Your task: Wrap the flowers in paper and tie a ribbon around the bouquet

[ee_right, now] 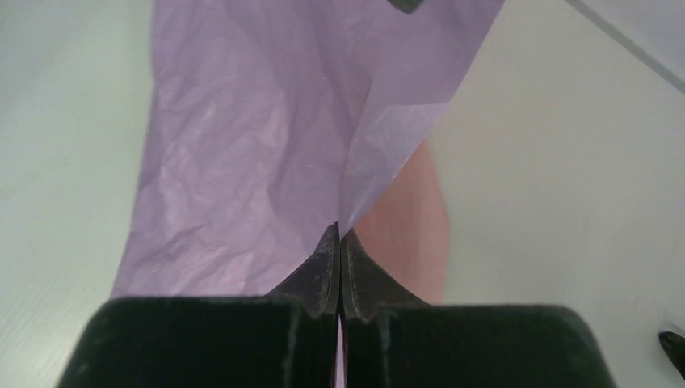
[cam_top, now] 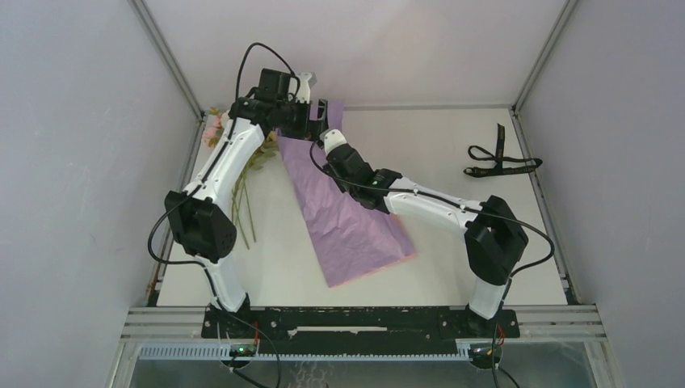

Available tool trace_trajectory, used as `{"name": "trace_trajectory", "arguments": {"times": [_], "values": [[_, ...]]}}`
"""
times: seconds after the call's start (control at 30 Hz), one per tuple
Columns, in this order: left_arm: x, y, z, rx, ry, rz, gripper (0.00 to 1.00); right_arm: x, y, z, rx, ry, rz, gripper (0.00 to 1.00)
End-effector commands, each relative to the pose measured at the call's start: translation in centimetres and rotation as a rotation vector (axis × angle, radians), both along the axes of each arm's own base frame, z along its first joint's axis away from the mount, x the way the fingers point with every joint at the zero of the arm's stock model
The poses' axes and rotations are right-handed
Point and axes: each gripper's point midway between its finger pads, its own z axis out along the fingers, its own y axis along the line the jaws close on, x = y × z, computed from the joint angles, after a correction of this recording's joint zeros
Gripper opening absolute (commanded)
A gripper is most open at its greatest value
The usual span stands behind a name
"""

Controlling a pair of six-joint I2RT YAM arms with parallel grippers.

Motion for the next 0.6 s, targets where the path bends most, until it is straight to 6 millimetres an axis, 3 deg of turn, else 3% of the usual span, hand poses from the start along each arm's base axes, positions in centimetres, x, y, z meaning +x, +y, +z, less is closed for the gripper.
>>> {"name": "trace_trajectory", "arguments": {"times": [0.0, 0.1, 0.2, 0.43, 0.57], "values": [[-0.4, -2.2, -0.6, 0.036, -0.025, -0.030, 1.00, -0.2, 2.6, 2.0, -0.017, -0.081, 0.049, 0.00], [0.2, -1.3, -3.5, 0.144, 0.008, 0.010, 1.00, -0.4, 3.1, 2.2, -0.022, -0.096, 0.050, 0.00], [0.3, -1.5, -4.8, 0.168, 0.033, 0.007, 1.00, -0.6, 3.4, 2.1, -0.028, -0.105, 0.049, 0.00], [1.3, -2.5, -3.7, 0.043, 0.042, 0.059, 1.00, -1.4, 3.7, 2.9, 0.023, -0.106, 0.063, 0.00], [0.1, -2.9, -5.4, 0.077, 0.091, 0.049, 1.00, -1.4, 3.8, 3.0, 0.034, -0.105, 0.064, 0.00]]}}
